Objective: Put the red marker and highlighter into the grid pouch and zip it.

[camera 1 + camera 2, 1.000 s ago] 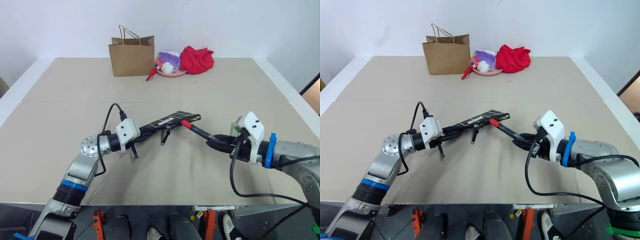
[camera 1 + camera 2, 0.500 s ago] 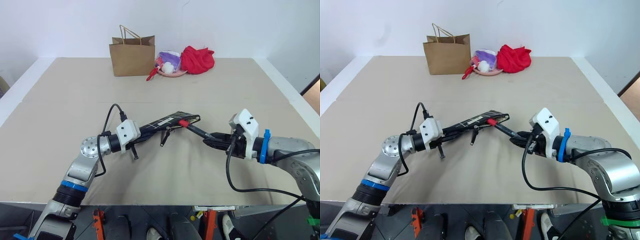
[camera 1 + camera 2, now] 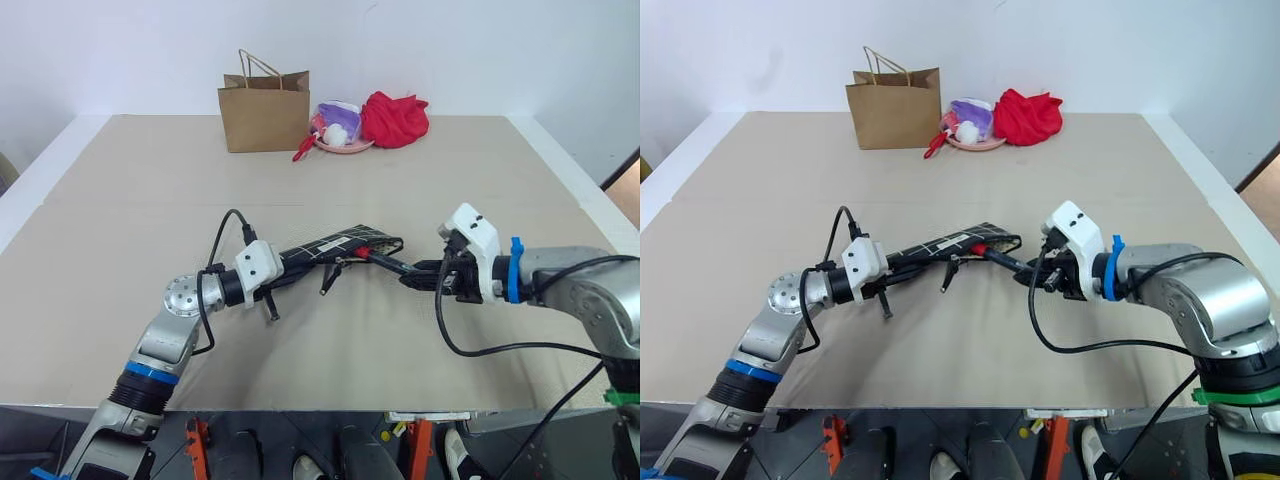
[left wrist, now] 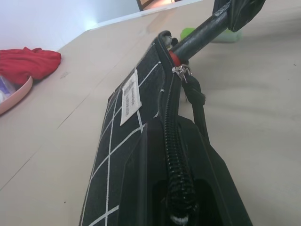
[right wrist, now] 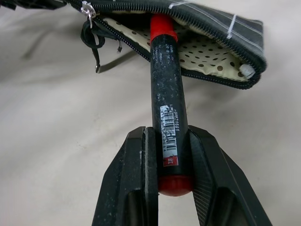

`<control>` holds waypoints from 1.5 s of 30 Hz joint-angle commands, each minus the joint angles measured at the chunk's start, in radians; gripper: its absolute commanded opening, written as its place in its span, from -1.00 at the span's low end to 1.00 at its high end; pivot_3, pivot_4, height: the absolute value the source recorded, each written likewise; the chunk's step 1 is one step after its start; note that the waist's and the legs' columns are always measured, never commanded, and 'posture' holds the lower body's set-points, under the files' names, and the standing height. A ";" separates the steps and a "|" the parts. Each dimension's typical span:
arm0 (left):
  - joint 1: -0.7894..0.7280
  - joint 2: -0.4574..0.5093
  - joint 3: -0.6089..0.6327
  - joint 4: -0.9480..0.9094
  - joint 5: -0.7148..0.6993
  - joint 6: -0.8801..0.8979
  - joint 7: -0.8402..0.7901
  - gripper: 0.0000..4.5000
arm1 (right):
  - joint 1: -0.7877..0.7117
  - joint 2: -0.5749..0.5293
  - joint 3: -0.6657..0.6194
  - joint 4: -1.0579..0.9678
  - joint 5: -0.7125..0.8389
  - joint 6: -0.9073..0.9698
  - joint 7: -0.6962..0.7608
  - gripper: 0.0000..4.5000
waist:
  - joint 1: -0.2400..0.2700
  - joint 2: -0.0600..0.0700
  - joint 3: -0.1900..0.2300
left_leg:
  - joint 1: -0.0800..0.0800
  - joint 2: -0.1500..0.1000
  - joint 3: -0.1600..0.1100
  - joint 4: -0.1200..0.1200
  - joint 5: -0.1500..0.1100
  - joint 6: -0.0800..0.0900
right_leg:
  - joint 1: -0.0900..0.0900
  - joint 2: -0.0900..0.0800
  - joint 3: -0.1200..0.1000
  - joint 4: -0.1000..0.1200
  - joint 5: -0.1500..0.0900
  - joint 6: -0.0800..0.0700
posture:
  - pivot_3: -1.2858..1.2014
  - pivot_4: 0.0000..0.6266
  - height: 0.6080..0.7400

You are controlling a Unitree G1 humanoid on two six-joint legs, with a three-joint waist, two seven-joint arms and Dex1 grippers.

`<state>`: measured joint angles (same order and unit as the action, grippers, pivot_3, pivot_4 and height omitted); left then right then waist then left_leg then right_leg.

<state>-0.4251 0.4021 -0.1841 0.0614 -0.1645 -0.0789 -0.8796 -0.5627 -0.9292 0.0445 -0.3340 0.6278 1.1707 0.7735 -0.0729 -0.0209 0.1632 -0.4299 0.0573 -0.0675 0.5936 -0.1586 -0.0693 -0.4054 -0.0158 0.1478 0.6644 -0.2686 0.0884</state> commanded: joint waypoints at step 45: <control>0.037 -0.017 0.051 -0.111 -0.116 0.120 -0.004 -1.00 | 0.321 0.469 -0.358 -0.031 -0.335 -0.021 -0.670 0.74 | 0.000 0.002 0.000 | 0.000 0.000 -0.003 0.001 0.000 0.000 | 0.002 0.000 -0.003 0.001 0.001 0.000 | 0.03 -0.52 1.00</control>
<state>-0.3883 0.3806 -0.1420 -0.0229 -0.2829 0.0626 -0.8823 -0.2586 -0.4701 -0.3147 -0.3563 0.3114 1.1538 0.1221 -0.0725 -0.0187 0.1628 -0.4297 0.0569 -0.0706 0.5947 -0.1583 -0.0691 -0.4034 -0.0157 0.1449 0.6651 -0.2679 0.0880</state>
